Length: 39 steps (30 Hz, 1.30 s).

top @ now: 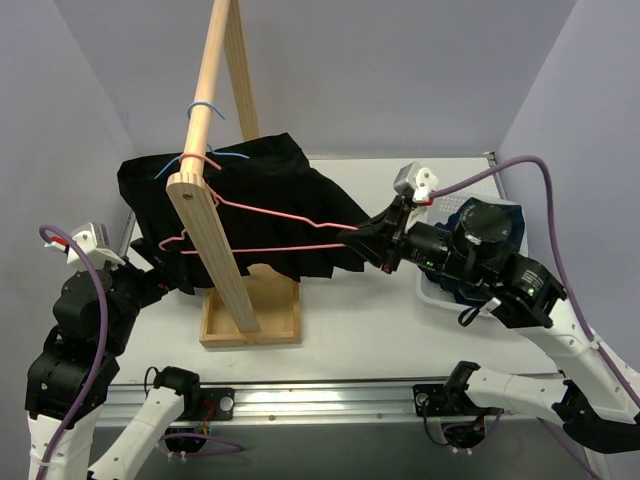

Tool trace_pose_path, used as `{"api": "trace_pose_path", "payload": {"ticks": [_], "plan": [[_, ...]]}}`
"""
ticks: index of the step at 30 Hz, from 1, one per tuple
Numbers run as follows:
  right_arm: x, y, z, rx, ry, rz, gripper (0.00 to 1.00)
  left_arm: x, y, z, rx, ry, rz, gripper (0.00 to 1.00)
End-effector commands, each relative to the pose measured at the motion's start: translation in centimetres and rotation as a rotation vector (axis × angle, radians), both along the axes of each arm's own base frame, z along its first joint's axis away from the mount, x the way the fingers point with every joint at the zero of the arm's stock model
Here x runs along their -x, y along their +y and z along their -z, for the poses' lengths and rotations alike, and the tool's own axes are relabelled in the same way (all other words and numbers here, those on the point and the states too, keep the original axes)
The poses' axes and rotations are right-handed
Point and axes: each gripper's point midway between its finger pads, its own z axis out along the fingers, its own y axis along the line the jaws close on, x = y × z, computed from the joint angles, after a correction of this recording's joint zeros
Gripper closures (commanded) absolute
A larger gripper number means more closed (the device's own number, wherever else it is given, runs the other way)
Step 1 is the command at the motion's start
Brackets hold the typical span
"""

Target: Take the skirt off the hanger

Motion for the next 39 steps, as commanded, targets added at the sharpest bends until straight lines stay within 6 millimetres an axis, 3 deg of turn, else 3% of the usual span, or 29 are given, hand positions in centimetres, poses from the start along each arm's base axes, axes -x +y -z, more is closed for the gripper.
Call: {"api": "trace_pose_path", "payload": {"ticks": [1,7,14,20,25,29,33,35,36,39], "plan": [[-1.3,0.1,3.4,0.034,0.121,0.067,1.0,0.2,-0.2,-1.8,0.008,-0.058,0.022,0.04],[-2.5,0.7,5.9,0.104,0.184,0.104,0.94,0.3,-0.1,-1.7,0.003,-0.06,0.022,0.04],[-3.5,1.2,6.2,0.165,0.166,0.109,0.52,0.2,-0.1,-1.4,-0.006,-0.058,0.019,0.05],[-5.8,1.3,3.3,0.173,0.071,0.185,0.31,-0.1,-0.3,-1.2,-0.006,-0.062,0.028,0.04],[-6.0,1.7,-0.5,0.13,0.02,0.175,0.21,-0.3,-0.2,-1.2,-0.022,-0.06,0.029,0.05],[-7.0,0.9,-1.7,0.143,-0.025,0.229,0.12,-0.1,0.1,-1.4,-0.037,-0.069,0.022,0.05],[-10.2,0.0,-2.7,0.182,-0.077,0.319,0.1,0.0,-0.1,-1.3,-0.033,-0.073,0.031,0.04],[-12.0,0.3,-1.9,0.235,-0.079,0.307,0.1,0.1,-0.3,-1.1,-0.028,-0.074,0.042,0.05],[-12.3,0.1,-3.1,0.232,-0.119,0.3,0.1,0.2,-0.5,-1.1,-0.024,-0.074,0.057,0.04],[-13.9,0.4,-3.4,0.254,-0.159,0.268,0.1,0.7,-0.6,-1.2,-0.02,-0.087,0.073,0.04]]}}
